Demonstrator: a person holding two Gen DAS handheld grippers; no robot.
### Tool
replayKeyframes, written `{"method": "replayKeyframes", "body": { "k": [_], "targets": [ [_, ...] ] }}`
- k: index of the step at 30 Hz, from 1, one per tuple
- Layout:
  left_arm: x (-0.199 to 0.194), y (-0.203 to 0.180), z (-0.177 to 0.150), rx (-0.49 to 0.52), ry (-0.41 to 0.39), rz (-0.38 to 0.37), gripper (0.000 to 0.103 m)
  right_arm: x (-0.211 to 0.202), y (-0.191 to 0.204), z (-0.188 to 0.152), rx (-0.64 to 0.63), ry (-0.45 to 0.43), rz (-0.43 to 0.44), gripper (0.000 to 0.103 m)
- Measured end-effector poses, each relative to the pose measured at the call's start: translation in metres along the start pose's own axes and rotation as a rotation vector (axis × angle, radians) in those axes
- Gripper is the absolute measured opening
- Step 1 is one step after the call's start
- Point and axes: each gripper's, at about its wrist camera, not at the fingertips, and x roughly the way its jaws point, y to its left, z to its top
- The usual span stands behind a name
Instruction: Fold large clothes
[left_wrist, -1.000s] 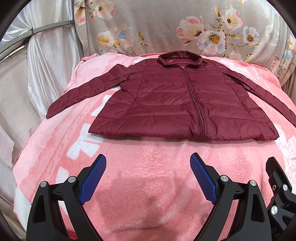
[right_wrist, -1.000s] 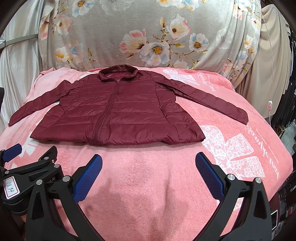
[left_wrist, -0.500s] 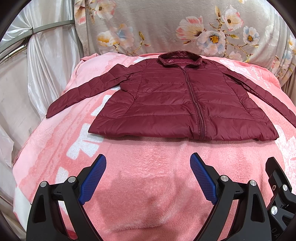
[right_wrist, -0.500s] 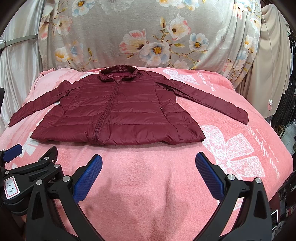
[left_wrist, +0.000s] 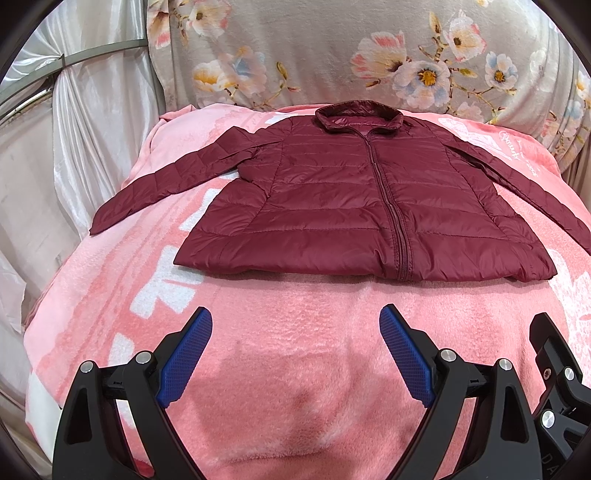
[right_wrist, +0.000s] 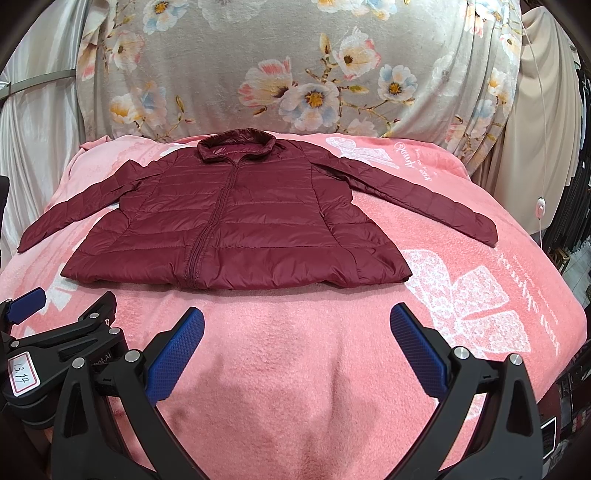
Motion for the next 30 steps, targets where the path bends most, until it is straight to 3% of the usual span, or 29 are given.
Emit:
{"method": "replayKeyframes", "body": {
  "k": [8, 18, 25, 30],
  "targets": [
    [0.012, -0.009, -0.004, 0.017, 0.016, 0.009, 0.09, 0.008, -0.002, -0.001, 0.018, 0.011, -0.005, 0.098],
    [0.034, -0.016, 0.017, 0.06, 0.043, 0.018, 0.092, 0.038, -0.044, 0.011, 0.09, 0.027, -0.043, 0.098],
    [0.061, -0.008, 0.041, 0.033, 0.059, 0.014, 0.091, 0.08, -0.124, 0.033, 0.255, 0.021, -0.066, 0.098],
    [0.087, 0.005, 0.061, -0.037, 0.081, -0.036, 0.091, 0.124, -0.216, 0.051, 0.444, -0.021, -0.145, 0.098]
  ]
}}
